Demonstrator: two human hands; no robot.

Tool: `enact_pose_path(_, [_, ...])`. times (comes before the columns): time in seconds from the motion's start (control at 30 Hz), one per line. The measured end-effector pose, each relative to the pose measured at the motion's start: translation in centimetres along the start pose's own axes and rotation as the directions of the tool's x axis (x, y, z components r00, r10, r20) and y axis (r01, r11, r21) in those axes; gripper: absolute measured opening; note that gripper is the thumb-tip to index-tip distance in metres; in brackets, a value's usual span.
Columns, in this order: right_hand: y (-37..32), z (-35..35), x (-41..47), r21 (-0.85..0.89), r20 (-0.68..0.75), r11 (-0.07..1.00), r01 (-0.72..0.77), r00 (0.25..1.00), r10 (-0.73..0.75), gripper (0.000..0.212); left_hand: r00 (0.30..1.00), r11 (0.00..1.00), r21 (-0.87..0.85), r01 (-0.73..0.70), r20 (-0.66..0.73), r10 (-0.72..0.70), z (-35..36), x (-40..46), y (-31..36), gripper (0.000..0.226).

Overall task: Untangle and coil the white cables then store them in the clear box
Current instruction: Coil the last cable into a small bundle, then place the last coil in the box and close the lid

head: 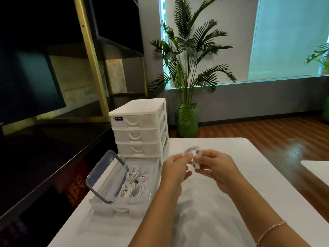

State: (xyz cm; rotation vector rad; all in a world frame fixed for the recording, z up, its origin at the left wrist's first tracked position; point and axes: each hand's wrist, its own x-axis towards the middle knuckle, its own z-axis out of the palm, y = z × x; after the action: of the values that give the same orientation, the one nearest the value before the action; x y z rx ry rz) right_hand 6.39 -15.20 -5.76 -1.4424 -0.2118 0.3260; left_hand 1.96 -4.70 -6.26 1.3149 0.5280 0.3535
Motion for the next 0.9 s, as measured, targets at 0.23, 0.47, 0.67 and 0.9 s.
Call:
enact_pose_path(0.23, [-0.7, 6.3, 0.4, -0.091, 0.102, 0.995, -0.05, 0.993, 0.059, 0.013, 0.948, 0.916, 0.356, -0.185, -0.182, 0.262, -7.8, 1.1, 3.4, 0.014])
enact_pose_path(0.47, [1.2, 12.7, 0.9, -0.503, 0.16, 0.846, 0.179, 0.981, -0.112, 0.019, 0.93, 0.666, 0.738, -0.105, -0.164, 0.329, -14.1, 2.1, 5.3, 0.016])
enact_pose_path(0.67, [2.5, 14.8, 1.1, -0.831, 0.349, 0.341, 0.439, 0.889, -0.296, 0.014, 0.966, 0.517, 0.849, -0.11, -0.032, 0.257, -15.0, 3.3, 3.8, 0.025])
enact_pose_path(0.9, [4.0, 14.9, 1.5, -0.843, 0.44, 0.182, 0.507, 0.843, -0.309, 0.019, 0.968, 0.296, 0.933, -0.207, 0.152, 0.197, -14.7, 3.8, 2.3, 0.031])
